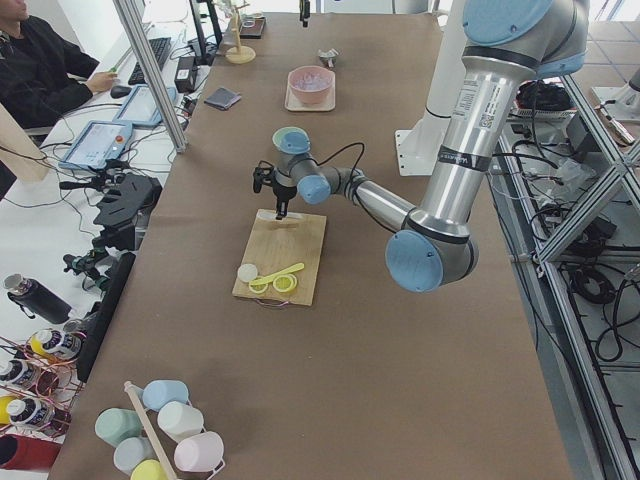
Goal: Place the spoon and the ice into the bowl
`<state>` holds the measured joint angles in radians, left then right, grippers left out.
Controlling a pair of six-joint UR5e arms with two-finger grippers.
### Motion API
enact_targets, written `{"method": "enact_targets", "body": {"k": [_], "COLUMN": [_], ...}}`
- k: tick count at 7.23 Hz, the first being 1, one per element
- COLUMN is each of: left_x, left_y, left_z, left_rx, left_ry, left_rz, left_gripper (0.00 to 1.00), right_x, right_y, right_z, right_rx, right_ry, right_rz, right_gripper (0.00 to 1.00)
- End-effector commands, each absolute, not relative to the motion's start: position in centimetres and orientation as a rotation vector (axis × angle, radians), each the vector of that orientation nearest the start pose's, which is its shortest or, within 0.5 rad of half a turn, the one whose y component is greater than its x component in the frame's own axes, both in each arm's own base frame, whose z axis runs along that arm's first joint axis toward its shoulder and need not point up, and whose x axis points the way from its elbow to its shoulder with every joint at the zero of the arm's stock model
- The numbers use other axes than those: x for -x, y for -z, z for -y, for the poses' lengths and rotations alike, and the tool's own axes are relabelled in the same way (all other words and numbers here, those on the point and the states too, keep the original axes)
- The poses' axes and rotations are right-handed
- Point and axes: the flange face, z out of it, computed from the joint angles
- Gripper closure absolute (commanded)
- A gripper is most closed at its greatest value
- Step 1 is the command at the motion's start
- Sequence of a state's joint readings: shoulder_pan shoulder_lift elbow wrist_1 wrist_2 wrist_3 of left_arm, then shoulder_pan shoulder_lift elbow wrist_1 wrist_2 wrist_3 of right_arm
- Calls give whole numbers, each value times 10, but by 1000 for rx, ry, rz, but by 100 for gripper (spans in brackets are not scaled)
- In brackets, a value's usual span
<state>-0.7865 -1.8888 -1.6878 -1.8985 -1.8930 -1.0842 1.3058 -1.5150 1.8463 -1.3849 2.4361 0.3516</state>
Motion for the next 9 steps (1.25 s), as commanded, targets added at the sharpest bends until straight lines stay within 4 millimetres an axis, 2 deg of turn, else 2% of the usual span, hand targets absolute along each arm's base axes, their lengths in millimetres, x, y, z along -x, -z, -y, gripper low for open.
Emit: {"method": "enact_targets", "body": {"k": [1,3,5,6,7,8,9], "left_x": [-351,-349,-347,-347,-346,-346,-347], "left_y": [-353,-347,-346,-345,-345,-345,-347], "left_z": [505,507,510,510,511,511,512], "left_rx": [-190,-196,-198,-200,-200,-202,-201], "left_ry": [109,113,125,127,128,129,129], "left_rz": [-763,-770,-771,-771,-771,-770,-769], "left_gripper": [100,100,100,100,100,100,100], "right_x": [97,168,208,225,257,280,294], "right_y": [-439,-386,-358,-356,-355,-357,-360], "right_z": [516,527,513,506,495,484,478], "right_rx": [-198,-175,-182,-197,-194,-165,-154], "right_ry": [122,88,86,104,141,120,76], "right_rz": [975,981,977,951,930,917,892], "right_gripper": [0,0,0,0,0,0,0]}}
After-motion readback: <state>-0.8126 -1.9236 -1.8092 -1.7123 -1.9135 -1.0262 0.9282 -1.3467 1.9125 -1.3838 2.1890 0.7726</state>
